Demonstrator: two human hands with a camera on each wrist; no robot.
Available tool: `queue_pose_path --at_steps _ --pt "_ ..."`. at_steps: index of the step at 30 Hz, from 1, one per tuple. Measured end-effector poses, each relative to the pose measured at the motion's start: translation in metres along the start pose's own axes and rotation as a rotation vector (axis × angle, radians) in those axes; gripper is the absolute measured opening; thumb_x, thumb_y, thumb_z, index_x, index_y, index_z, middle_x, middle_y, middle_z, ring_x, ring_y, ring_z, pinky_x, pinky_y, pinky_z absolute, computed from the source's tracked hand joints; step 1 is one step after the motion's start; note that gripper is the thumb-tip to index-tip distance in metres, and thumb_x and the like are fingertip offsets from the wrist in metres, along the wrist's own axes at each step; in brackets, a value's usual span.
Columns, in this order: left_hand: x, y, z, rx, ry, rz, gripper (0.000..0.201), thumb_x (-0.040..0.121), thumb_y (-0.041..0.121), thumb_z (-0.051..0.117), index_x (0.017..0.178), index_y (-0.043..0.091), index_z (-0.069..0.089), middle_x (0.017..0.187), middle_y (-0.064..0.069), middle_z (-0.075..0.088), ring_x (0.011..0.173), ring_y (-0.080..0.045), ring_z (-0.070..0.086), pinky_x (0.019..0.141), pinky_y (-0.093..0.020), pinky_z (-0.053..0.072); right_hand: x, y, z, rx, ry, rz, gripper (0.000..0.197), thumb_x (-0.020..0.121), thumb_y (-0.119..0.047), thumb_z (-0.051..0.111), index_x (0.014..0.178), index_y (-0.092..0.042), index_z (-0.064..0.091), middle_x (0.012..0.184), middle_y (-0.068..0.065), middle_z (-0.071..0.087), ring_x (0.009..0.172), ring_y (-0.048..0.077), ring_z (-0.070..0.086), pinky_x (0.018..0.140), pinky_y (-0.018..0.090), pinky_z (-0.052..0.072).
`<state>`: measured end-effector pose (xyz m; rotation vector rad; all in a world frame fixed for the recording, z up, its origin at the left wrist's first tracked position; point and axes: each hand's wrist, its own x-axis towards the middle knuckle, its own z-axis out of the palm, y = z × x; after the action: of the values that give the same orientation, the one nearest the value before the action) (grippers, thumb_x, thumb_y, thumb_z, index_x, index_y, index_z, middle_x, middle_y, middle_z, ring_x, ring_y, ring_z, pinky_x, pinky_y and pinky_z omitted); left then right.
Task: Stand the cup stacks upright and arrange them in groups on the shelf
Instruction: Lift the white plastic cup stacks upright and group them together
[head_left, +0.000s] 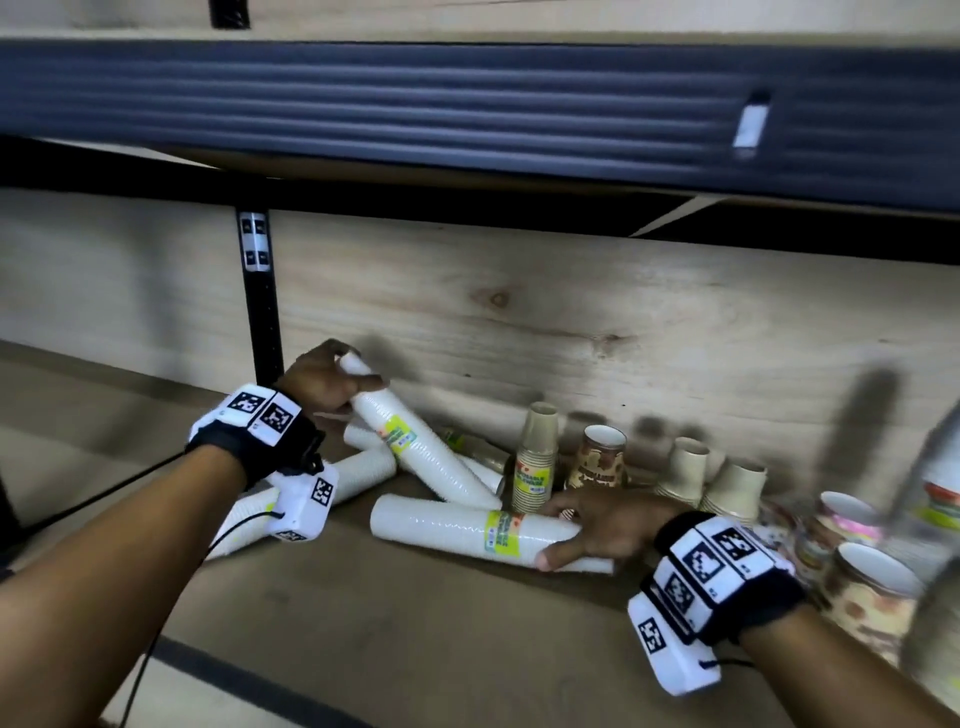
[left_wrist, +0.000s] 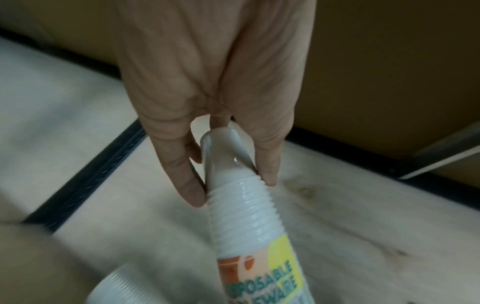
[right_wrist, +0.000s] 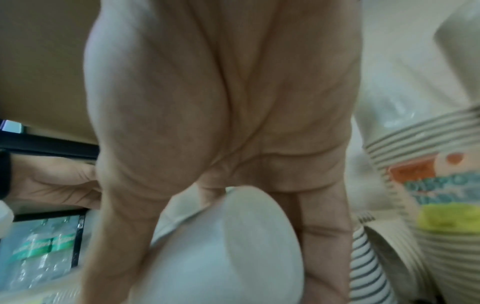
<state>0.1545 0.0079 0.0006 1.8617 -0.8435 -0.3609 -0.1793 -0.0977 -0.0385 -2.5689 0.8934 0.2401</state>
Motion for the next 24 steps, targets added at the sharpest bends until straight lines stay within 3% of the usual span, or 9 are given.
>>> queue_pose_path --at_steps 3,6,8,11,14,18,22,24 --pt "-0.017 0.034 0.005 -0.003 -0.076 0.159 0.045 0.074 0.021 0.083 0.109 0.019 0.055 0.107 -0.016 0.065 0.089 -0.029 0.067 0.082 -0.052 0.058 -0.021 0.004 -0.016 0.176 0.051 -0.008 0.058 0.076 -0.048 0.078 0.125 -0.024 0.060 0.116 -0.001 0.063 0.101 0.021 0.067 0.073 0.032 0.061" --pt "-0.041 0.066 0.021 0.103 -0.126 0.361 0.043 0.067 0.031 0.086 0.101 0.030 0.059 0.100 -0.008 0.068 0.077 -0.020 0.063 0.079 -0.046 0.059 -0.047 0.012 -0.038 0.283 0.152 -0.018 0.047 0.076 -0.035 0.082 0.118 -0.022 0.065 0.102 -0.002 0.068 0.076 0.008 0.064 0.061 0.024 0.055" --pt "-0.056 0.083 0.038 0.209 -0.151 0.462 0.046 0.071 0.031 0.084 0.110 0.028 0.059 0.107 -0.003 0.067 0.082 -0.015 0.060 0.082 -0.035 0.056 -0.066 0.019 -0.051 0.360 0.230 -0.016 0.042 0.074 -0.027 0.085 0.111 -0.021 0.067 0.093 0.007 0.070 0.066 0.010 0.059 0.059 0.026 0.050" --pt "-0.078 0.106 0.065 0.321 -0.167 0.586 0.056 0.074 0.035 0.081 0.124 0.027 0.058 0.118 0.007 0.062 0.093 -0.011 0.056 0.085 -0.021 0.044 -0.087 0.032 -0.064 0.473 0.331 -0.027 0.047 0.069 -0.018 0.088 0.110 -0.021 0.064 0.097 0.018 0.070 0.073 0.023 0.063 0.068 0.040 0.056" --pt "-0.092 0.119 0.089 0.330 -0.207 0.629 0.058 0.074 0.036 0.081 0.126 0.027 0.057 0.126 0.008 0.061 0.096 -0.008 0.055 0.084 -0.018 0.039 -0.102 0.039 -0.074 0.508 0.386 -0.003 0.057 0.069 -0.011 0.087 0.117 -0.022 0.059 0.105 0.006 0.066 0.091 0.019 0.068 0.077 0.037 0.062" --pt "-0.102 0.132 0.110 0.364 -0.200 0.636 0.063 0.072 0.044 0.080 0.125 0.026 0.054 0.127 0.007 0.060 0.107 -0.013 0.057 0.088 -0.023 0.044 -0.109 0.046 -0.083 0.593 0.459 0.002 0.064 0.069 -0.001 0.085 0.121 -0.019 0.053 0.108 0.007 0.064 0.102 0.023 0.067 0.083 0.042 0.060" --pt "-0.104 0.144 0.122 0.357 -0.206 0.601 0.059 0.071 0.047 0.080 0.120 0.026 0.055 0.119 0.006 0.061 0.100 -0.013 0.057 0.077 -0.021 0.041 -0.110 0.046 -0.089 0.604 0.498 -0.019 0.067 0.073 0.006 0.079 0.126 -0.020 0.048 0.107 0.007 0.063 0.099 0.019 0.067 0.083 0.041 0.060" --pt "-0.105 0.146 0.127 0.352 -0.209 0.586 0.058 0.070 0.048 0.079 0.118 0.028 0.054 0.117 0.007 0.062 0.098 -0.013 0.057 0.077 -0.022 0.044 -0.110 0.043 -0.091 0.565 0.511 -0.032 0.068 0.075 0.009 0.075 0.129 -0.019 0.044 0.100 0.008 0.060 0.079 0.006 0.067 0.065 0.030 0.060"
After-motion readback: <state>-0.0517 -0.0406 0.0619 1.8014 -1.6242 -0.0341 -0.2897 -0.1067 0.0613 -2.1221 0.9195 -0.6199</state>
